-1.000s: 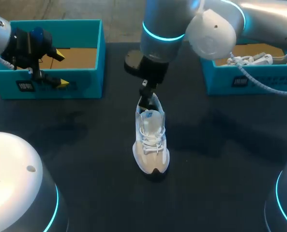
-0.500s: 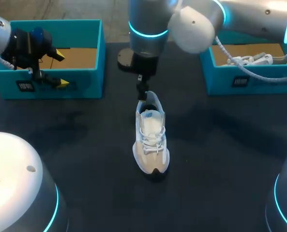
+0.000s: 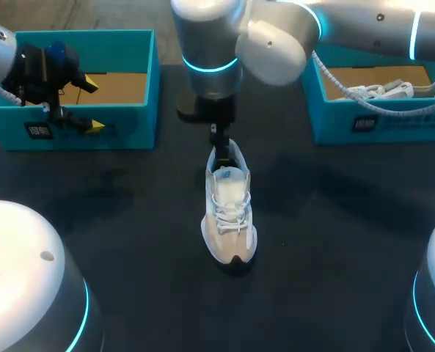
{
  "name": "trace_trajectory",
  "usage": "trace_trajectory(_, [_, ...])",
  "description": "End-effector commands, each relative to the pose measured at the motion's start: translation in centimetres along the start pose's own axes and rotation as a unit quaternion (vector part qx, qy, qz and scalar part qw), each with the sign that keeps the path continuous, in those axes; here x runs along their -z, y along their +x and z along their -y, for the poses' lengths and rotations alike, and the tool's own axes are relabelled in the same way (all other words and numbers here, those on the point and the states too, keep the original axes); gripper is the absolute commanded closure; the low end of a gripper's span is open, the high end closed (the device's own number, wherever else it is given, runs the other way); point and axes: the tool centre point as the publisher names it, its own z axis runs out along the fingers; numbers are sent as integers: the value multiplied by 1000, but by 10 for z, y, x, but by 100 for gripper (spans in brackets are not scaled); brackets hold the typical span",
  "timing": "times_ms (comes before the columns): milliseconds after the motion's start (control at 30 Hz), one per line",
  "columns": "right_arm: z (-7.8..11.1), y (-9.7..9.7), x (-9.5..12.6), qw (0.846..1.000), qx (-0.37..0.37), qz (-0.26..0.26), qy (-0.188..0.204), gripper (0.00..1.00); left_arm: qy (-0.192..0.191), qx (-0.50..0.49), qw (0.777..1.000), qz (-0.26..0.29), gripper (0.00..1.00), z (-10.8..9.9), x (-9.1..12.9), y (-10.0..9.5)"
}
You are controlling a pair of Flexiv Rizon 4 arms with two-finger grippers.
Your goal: Take the shoe out of the shoebox, open the shoe tongue, remove and reinsert the insole, then place the shoe into the shoebox
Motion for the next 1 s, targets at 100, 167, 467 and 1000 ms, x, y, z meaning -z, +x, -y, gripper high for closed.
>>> trace_trajectory(100, [-5, -5, -19, 1000, 3, -2, 11, 0, -1, 0, 1000, -1, 0, 0, 0, 0])
trace_trajectory(167, [-6, -6, -22, 1000, 5, -2, 11, 0, -1, 0, 1000, -1, 0, 0, 0, 0])
trace_trajectory(467, [-5, -6, -37, 1000, -1, -8, 20, 7, -1, 0, 1000, -1, 0, 0, 0, 0])
trace_trajectory(1000, [4, -4, -53, 999, -18, -23, 26, 41, -1, 0, 1000, -1, 0, 0, 0, 0])
